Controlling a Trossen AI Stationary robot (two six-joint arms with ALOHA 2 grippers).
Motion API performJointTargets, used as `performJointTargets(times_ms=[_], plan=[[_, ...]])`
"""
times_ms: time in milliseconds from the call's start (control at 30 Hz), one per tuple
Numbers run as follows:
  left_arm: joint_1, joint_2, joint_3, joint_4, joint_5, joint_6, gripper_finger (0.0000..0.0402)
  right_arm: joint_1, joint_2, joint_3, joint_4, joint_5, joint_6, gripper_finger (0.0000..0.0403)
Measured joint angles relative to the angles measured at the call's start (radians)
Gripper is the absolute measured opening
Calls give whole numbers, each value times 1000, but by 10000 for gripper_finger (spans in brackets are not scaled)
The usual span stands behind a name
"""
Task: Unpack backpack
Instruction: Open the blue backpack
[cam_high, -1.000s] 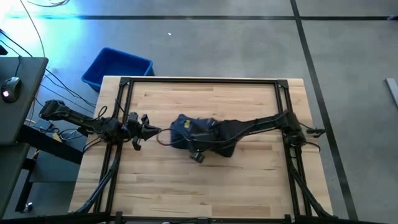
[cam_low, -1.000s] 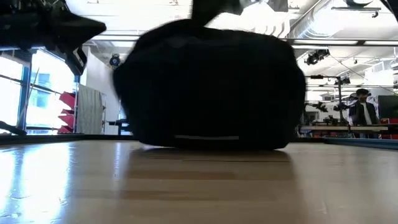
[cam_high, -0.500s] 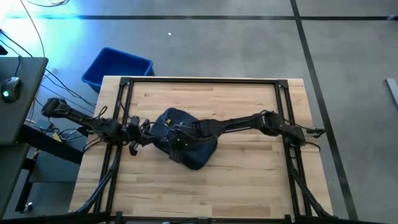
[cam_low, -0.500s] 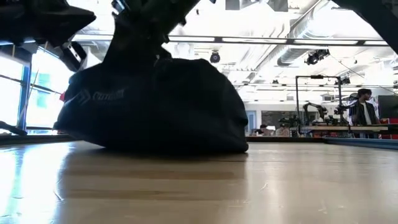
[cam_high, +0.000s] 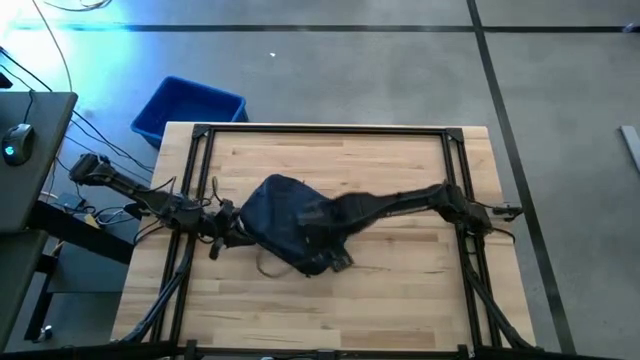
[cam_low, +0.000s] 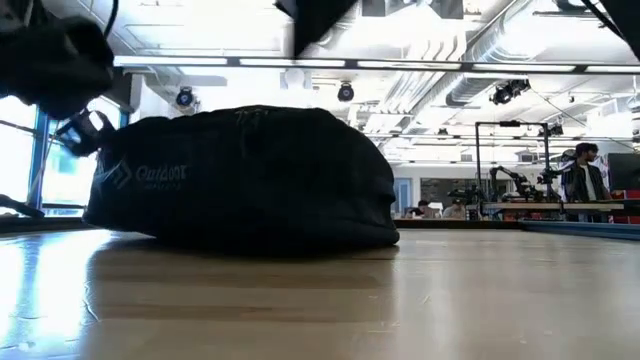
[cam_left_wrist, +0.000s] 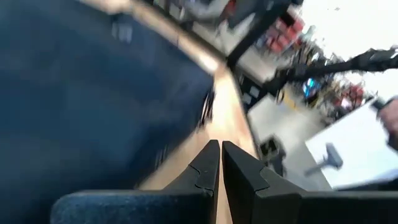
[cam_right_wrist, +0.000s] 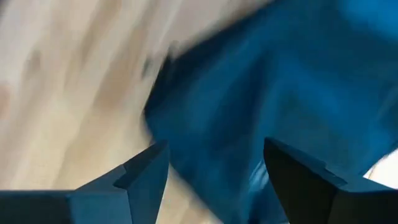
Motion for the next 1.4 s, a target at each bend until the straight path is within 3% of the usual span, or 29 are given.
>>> performJointTargets(times_ms=[133, 333, 433, 500, 600, 700, 767, 900, 967, 1067, 1200, 1400], plan=[[-21, 0, 0, -103, -15, -57, 0, 77, 0, -98, -17, 121, -70, 245], [-22, 0, 0, -237, -49, -136, 0, 105, 0, -300, 176, 241, -151, 245], [-22, 14, 0, -257, -84, -137, 0, 98, 0, -399, 295, 401, -146, 240], [-22, 26, 0, -257, -135, -118, 0, 89, -1, -454, 364, 445, -123, 224], [-19, 55, 0, -242, -241, -91, 0, 65, -5, -501, 443, 440, -40, 159], [-12, 87, -1, -210, -321, -66, 0, 55, -7, -499, 420, 402, 66, 46], [0, 114, -1, -155, -384, -42, 0, 64, -7, -468, 353, 383, 140, 17], [42, 194, -1, 24, -550, 53, 0, 107, -8, -355, 265, 284, 310, 4], [72, 244, -1, 134, -623, 115, 0, 126, -11, -317, 325, 191, 352, 2], [118, 320, -1, 298, -674, 199, 0, 143, -10, -308, 499, 141, 424, 1], [152, 378, 12, 427, -615, 269, 0, 129, 5, -308, 723, 99, 474, 2], [107, 343, 146, 293, -411, 323, 0, 89, 18, -308, 896, 96, 408, 17]])
